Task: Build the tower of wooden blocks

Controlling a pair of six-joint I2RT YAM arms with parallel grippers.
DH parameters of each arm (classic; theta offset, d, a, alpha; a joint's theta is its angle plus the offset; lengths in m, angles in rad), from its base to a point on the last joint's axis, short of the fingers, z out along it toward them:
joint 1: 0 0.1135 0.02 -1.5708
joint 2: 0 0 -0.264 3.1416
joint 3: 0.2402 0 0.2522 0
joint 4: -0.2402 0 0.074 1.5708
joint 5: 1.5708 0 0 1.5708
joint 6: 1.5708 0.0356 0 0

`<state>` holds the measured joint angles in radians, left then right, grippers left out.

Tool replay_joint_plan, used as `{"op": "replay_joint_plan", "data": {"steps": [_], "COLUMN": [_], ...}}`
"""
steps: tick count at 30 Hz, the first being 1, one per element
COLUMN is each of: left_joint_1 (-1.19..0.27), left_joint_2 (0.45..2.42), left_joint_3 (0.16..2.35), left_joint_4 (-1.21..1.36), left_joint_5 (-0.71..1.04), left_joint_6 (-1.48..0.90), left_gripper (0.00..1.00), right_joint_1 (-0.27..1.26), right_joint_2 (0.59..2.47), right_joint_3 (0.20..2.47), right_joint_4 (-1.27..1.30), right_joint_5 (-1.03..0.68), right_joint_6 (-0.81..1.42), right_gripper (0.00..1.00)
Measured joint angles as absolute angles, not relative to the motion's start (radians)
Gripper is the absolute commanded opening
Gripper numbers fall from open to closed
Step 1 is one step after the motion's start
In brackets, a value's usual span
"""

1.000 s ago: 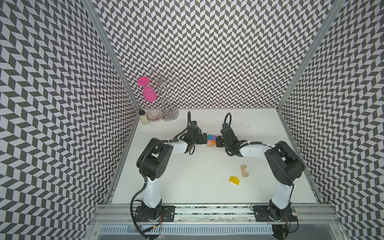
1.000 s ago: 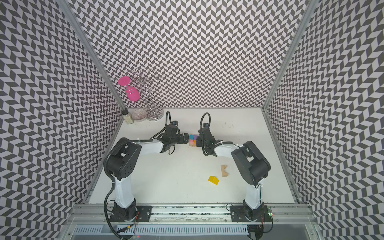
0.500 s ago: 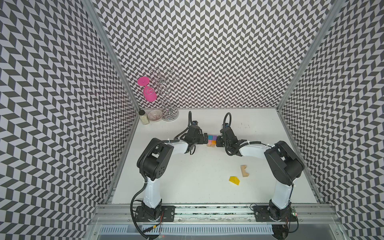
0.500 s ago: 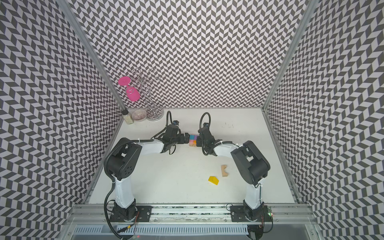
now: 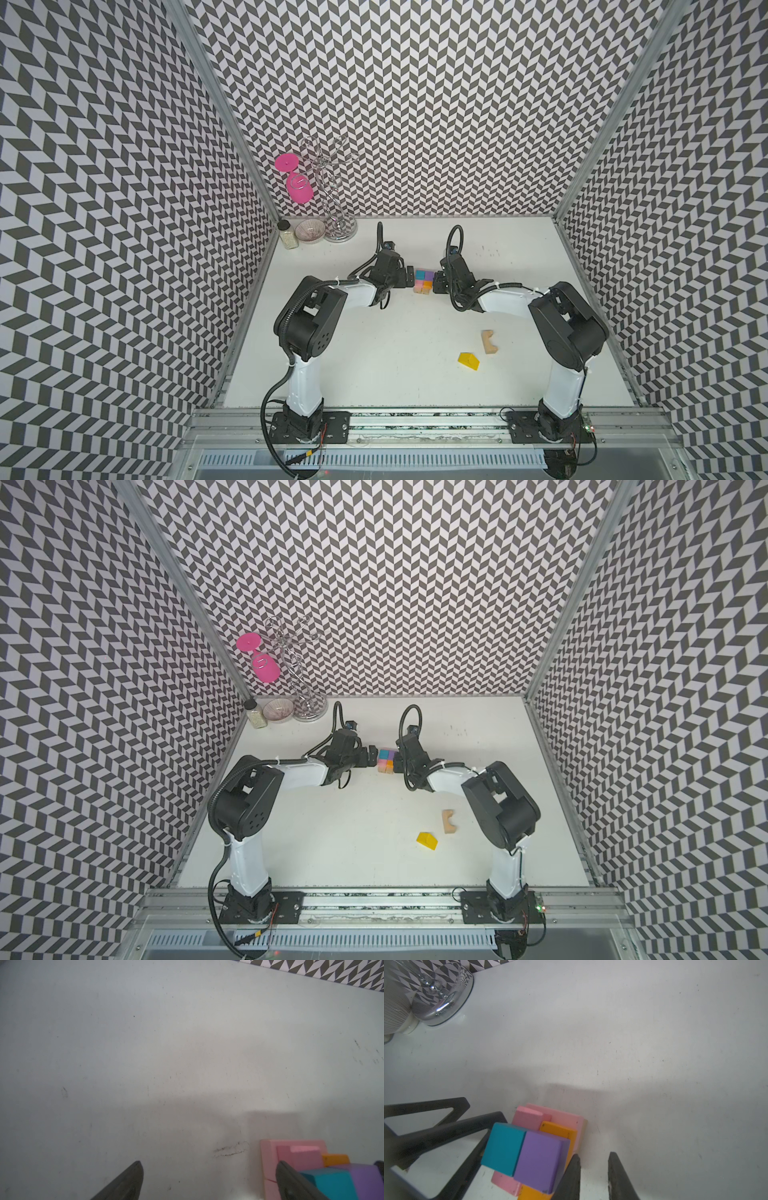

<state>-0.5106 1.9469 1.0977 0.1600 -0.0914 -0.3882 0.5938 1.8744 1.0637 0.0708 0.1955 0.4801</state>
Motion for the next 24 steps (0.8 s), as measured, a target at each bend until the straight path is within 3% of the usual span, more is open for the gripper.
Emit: {"op": "replay_joint_plan", "data": {"steps": [24], "left_joint_1": [-0.511], "left_joint_2": [2.005], "left_joint_3": [1.19], "left_joint_4": [0.119], "left_joint_5": [-0.112], "left_joint_6": [-0.363], "left_gripper": [1.0], "right_joint_1": [0.593], "right_joint_2": [1.887], "right_joint_3": [1.099], "right_joint_4": [0.052], "right_joint_5": [0.202], "right_joint_6": [0.48], "right_gripper": [0.24]}}
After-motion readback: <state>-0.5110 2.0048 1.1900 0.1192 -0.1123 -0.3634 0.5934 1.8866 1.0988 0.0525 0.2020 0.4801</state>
